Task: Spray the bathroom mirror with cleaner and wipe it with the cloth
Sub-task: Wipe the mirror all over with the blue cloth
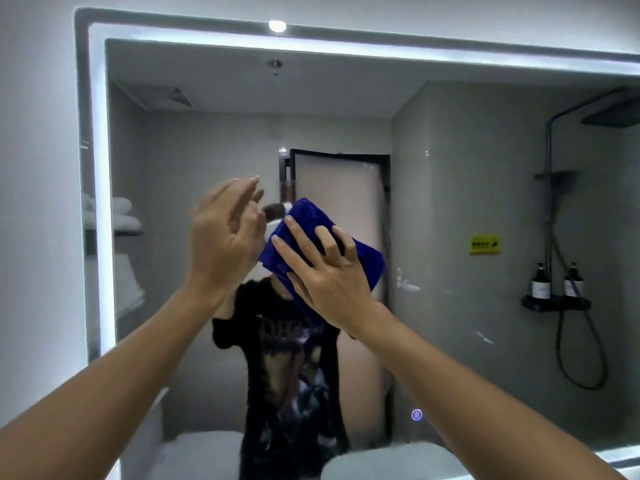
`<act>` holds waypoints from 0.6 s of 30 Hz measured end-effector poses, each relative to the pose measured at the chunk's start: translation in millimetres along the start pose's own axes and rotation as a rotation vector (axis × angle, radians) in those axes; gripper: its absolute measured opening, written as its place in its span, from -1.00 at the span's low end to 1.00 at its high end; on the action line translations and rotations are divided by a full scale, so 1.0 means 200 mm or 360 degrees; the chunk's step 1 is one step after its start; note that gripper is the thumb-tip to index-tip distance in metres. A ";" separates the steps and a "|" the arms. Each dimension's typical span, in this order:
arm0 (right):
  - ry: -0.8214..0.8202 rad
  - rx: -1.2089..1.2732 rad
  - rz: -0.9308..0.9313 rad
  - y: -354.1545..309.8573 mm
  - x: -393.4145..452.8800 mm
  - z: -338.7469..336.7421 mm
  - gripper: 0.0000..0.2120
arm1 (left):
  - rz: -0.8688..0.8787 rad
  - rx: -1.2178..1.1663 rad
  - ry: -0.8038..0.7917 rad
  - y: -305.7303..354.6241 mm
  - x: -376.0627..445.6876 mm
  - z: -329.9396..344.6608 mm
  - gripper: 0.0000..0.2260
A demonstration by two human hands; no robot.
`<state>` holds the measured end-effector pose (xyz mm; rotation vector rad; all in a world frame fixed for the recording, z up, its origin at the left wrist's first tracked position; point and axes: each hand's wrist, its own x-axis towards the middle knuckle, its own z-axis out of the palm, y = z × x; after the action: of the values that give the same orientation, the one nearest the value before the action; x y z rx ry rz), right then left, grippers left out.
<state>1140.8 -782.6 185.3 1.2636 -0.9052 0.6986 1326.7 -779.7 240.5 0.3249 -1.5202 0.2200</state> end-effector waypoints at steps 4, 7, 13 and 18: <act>-0.0076 0.0096 -0.0127 0.03 0.23 0.01 -0.57 | -0.0071 0.0277 0.0210 -0.11 0.09 -0.11 -0.74; -0.0055 0.0117 -0.0012 0.04 0.42 0.04 -0.58 | -0.0030 0.0332 0.0223 -0.15 0.09 -0.14 -0.74; -0.0103 0.0017 0.0381 0.23 0.60 0.06 -0.51 | 0.0075 0.0266 0.0262 -0.12 0.08 -0.07 -0.77; -0.0218 -0.0037 0.0625 0.57 0.42 0.01 -0.48 | 0.0163 0.0313 0.0152 -0.04 0.13 0.08 -0.78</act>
<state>1083.6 -765.9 314.1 1.1332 -1.2905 0.9127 1315.7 -794.4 265.7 0.3875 -1.4247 0.4617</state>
